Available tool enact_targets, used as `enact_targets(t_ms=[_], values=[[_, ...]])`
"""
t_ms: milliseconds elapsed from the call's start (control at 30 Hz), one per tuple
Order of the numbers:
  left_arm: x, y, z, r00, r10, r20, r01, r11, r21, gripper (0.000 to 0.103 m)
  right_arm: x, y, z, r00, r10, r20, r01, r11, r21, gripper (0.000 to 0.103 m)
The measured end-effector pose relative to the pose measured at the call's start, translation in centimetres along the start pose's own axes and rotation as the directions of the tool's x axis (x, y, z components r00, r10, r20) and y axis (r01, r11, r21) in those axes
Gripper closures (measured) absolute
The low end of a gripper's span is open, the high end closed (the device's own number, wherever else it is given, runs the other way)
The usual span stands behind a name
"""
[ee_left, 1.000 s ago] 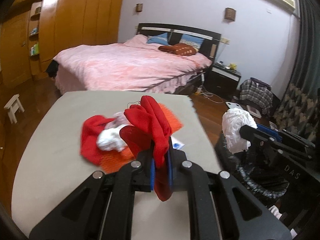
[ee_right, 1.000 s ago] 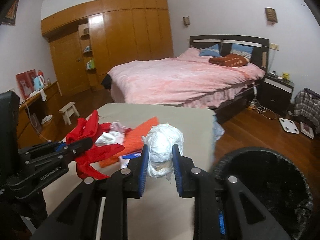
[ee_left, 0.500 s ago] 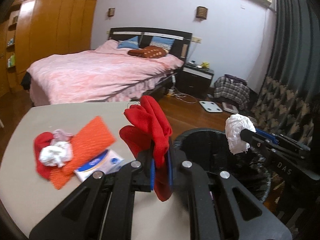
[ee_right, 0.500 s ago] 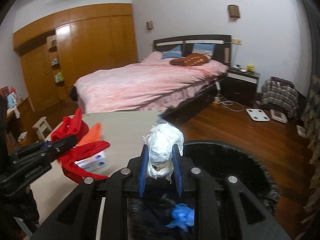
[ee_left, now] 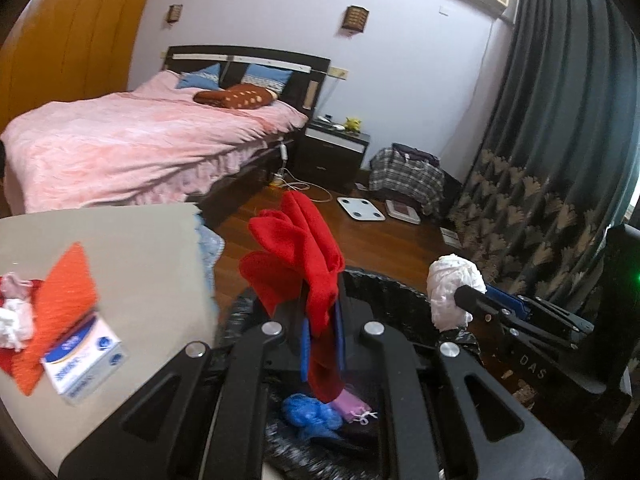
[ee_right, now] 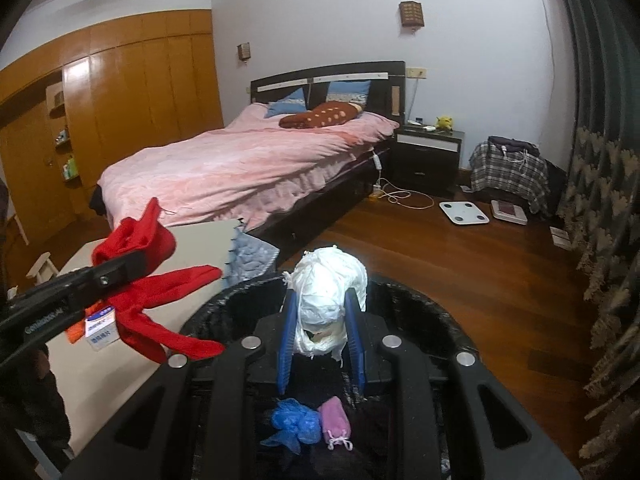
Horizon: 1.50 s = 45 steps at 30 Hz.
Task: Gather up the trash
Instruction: 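Move both held items over the bin and open both grippers, then return both tools to the table and grasp the white tissue with the left gripper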
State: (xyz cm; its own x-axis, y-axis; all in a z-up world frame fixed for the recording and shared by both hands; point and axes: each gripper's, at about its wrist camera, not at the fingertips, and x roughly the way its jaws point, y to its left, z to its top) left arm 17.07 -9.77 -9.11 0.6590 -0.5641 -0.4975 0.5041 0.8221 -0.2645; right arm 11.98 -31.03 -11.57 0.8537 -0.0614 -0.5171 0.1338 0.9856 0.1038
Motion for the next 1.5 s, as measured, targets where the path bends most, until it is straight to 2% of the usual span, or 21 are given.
enact_targets(t_ms=[233, 300, 333, 367, 400, 467, 533, 633, 667, 700, 767, 1033, 1233, 1333, 1500], values=[[2.8, -0.3, -1.5, 0.998, -0.031, -0.056, 0.032, 0.999, 0.019, 0.091, 0.7, -1.3, -0.9, 0.999, -0.020, -0.029, 0.021, 1.000, 0.009, 0.078], [3.5, -0.2, -1.8, 0.996, -0.041, -0.079, 0.043, 0.999, 0.020, 0.082, 0.9, -1.4, -1.2, 0.999, -0.025, -0.039, 0.026, 1.000, 0.012, 0.075], [3.7, -0.2, -2.0, 0.995, -0.043, -0.092, 0.045, 0.999, 0.022, 0.068, 1.0, -1.5, -1.3, 0.998, -0.034, -0.044, 0.035, 0.999, 0.013, 0.074], [3.9, -0.1, -1.9, 0.994, -0.044, -0.097, 0.046, 0.999, 0.021, 0.048, 1.2, -1.6, -1.3, 0.998, -0.038, -0.045, 0.039, 0.999, 0.015, 0.070], [3.8, 0.0, -2.0, 0.994, -0.045, -0.096, 0.047, 0.999, 0.018, 0.042, 1.2, -1.8, -1.4, 0.998, -0.046, -0.050, 0.047, 0.999, 0.017, 0.061], [3.9, 0.0, -1.9, 0.995, -0.038, -0.091, 0.040, 0.999, 0.017, 0.034, 1.2, -2.3, -1.5, 0.997, -0.062, -0.048, 0.063, 0.998, 0.020, 0.051], [3.6, 0.6, -1.9, 0.996, -0.015, -0.082, 0.017, 1.000, 0.013, 0.027, 1.2, -2.6, -1.5, 0.996, -0.074, -0.043, 0.075, 0.997, 0.019, 0.046], [2.4, 1.9, -2.0, 0.997, 0.035, -0.062, -0.034, 0.999, 0.016, 0.020, 0.9, -2.4, -1.3, 0.996, -0.089, -0.026, 0.089, 0.996, 0.013, 0.027], [1.9, 2.5, -2.0, 0.996, 0.066, -0.054, -0.065, 0.998, 0.016, 0.016, 0.8, -2.2, -1.2, 0.996, -0.092, -0.017, 0.092, 0.996, 0.008, 0.016], [1.5, 3.1, -2.0, 0.996, 0.082, -0.047, -0.081, 0.997, 0.013, 0.016, 0.7, -2.0, -1.1, 0.995, -0.097, -0.009, 0.097, 0.995, 0.002, 0.006], [0.5, 4.4, -1.9, 0.992, 0.122, -0.039, -0.122, 0.993, 0.011, 0.011, 0.5, -1.5, -1.0, 0.995, -0.098, 0.007, 0.098, 0.995, -0.008, 0.005], [-4.3, 8.7, -2.1, 0.961, 0.278, -0.006, -0.278, 0.960, -0.032, 0.008, 1.5, 2.4, -0.7, 1.000, -0.005, -0.023, 0.005, 1.000, -0.023, 0.005], [-7.9, 12.7, -2.4, 0.917, 0.398, 0.012, -0.396, 0.916, -0.070, 0.008, 2.6, 7.2, -0.3, 0.997, 0.075, -0.030, -0.077, 0.995, -0.065, 0.005], [-9.5, 15.0, -3.0, 0.890, 0.456, 0.013, -0.454, 0.887, -0.091, 0.008, 3.3, 9.7, -0.3, 0.993, 0.116, -0.036, -0.119, 0.989, -0.087, 0.005], [-11.6, 18.5, -4.2, 0.857, 0.515, -0.003, -0.511, 0.849, -0.131, 0.008, 4.6, 13.5, -0.4, 0.983, 0.177, -0.052, -0.182, 0.975, -0.126, 0.005]])
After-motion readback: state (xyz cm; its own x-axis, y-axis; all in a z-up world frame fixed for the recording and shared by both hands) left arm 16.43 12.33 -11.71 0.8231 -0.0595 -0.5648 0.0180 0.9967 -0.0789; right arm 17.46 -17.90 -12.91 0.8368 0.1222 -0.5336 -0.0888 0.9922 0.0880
